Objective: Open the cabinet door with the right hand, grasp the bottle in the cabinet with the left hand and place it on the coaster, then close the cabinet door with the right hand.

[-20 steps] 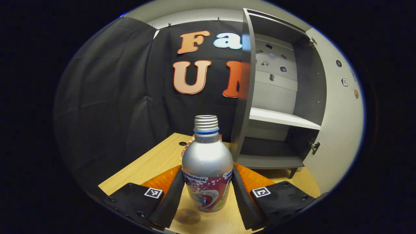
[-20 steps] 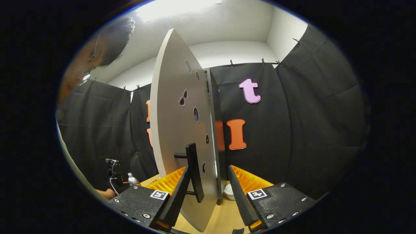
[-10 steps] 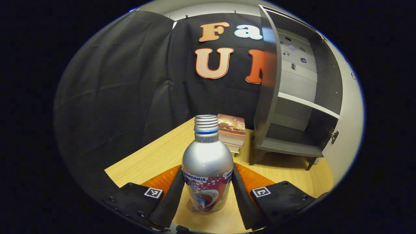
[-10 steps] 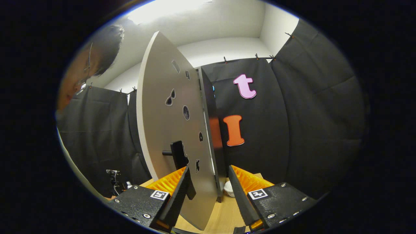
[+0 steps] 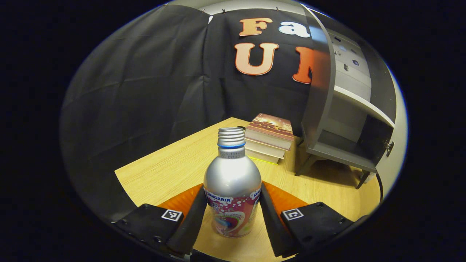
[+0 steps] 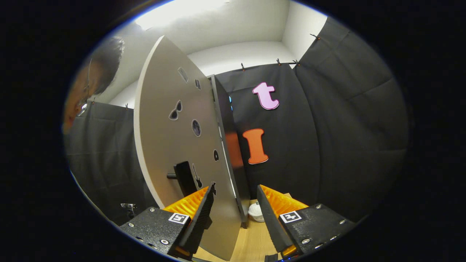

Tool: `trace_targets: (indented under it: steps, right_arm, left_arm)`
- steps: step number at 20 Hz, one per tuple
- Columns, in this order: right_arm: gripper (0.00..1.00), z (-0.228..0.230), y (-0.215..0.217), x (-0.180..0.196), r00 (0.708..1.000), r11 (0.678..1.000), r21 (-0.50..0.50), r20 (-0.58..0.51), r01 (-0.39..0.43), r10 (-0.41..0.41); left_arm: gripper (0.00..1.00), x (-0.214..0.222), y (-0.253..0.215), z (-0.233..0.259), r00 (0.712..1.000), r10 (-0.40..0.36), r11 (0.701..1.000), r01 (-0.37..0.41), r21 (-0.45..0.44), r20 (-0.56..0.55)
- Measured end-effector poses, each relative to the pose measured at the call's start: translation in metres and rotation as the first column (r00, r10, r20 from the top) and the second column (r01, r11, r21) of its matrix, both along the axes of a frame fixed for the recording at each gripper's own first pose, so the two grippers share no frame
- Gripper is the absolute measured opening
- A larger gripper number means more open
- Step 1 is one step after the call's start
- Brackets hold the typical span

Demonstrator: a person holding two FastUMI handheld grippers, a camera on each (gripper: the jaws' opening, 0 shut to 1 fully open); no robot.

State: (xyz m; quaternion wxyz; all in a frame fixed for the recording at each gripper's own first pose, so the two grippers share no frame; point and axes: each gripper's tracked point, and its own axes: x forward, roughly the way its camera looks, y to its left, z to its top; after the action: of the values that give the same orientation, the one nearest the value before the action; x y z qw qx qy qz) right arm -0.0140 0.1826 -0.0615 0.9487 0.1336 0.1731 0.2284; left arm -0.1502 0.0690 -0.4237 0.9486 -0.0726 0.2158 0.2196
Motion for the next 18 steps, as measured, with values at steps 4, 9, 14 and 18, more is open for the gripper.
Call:
trace_targets:
  steps: [4, 9, 14, 18]
  right_arm:
    - [0.80, -0.007, 0.001, 0.004, 1.000, 1.000, -0.003, -0.027, 0.009, -0.010]
    - [0.76, -0.013, 0.005, 0.004, 0.999, 1.000, -0.028, -0.047, 0.004, -0.005]
    - [0.76, -0.011, 0.005, 0.006, 0.999, 0.999, -0.034, -0.042, 0.003, -0.004]
    - [0.76, -0.009, 0.008, 0.005, 0.999, 1.000, -0.005, -0.046, -0.011, 0.011]
  left_arm:
    - [0.85, 0.006, 0.000, -0.011, 1.000, 0.004, 1.000, -0.004, -0.023, -0.006]
    - [0.85, 0.015, -0.001, -0.019, 1.000, -0.010, 1.000, 0.010, -0.007, -0.001]
    - [0.85, 0.018, -0.002, -0.022, 1.000, -0.016, 1.000, 0.016, 0.014, 0.009]
    - [0.87, 0.014, -0.009, -0.025, 0.999, -0.035, 0.999, 0.035, 0.024, -0.007]
